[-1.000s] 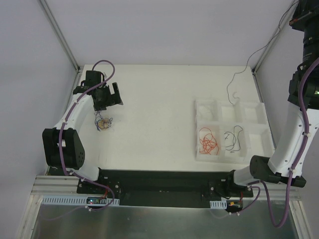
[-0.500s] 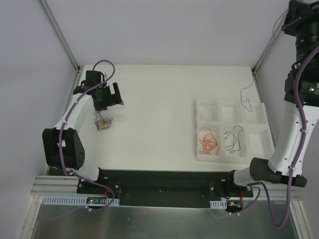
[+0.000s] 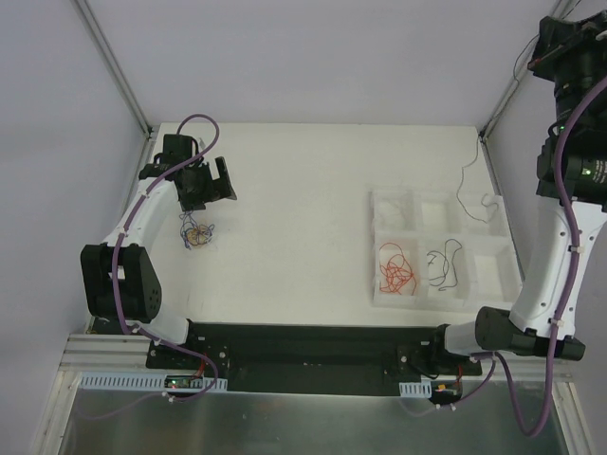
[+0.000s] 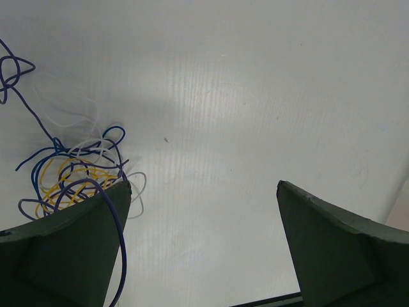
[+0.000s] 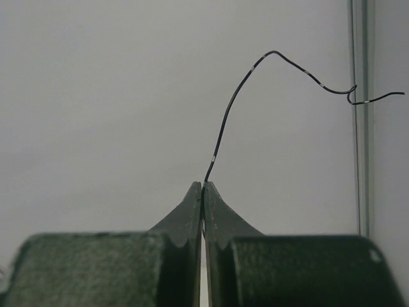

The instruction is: Untangle the cables

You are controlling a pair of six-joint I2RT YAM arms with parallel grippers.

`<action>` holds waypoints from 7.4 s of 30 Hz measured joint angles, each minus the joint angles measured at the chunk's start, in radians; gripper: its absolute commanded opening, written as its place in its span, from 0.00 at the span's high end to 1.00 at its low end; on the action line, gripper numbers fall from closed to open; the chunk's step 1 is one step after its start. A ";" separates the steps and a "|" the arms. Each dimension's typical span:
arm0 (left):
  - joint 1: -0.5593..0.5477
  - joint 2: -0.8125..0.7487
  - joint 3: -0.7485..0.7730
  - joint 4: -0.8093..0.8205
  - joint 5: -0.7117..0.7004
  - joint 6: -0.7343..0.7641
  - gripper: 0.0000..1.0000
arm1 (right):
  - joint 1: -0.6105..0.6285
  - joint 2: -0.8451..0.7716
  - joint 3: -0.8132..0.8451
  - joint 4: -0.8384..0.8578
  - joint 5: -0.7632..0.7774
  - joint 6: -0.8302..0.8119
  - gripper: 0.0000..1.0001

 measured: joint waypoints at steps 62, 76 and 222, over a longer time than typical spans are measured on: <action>0.000 -0.002 -0.011 0.024 0.088 -0.005 0.04 | -0.011 0.052 -0.907 0.002 -0.060 0.131 1.00; 0.000 -0.026 -0.018 0.026 0.102 -0.005 0.04 | 0.009 0.235 -0.890 -0.170 -0.035 0.124 1.00; 0.000 -0.044 -0.051 0.077 0.232 -0.013 0.05 | 0.022 0.182 -0.855 -0.295 0.065 0.077 0.43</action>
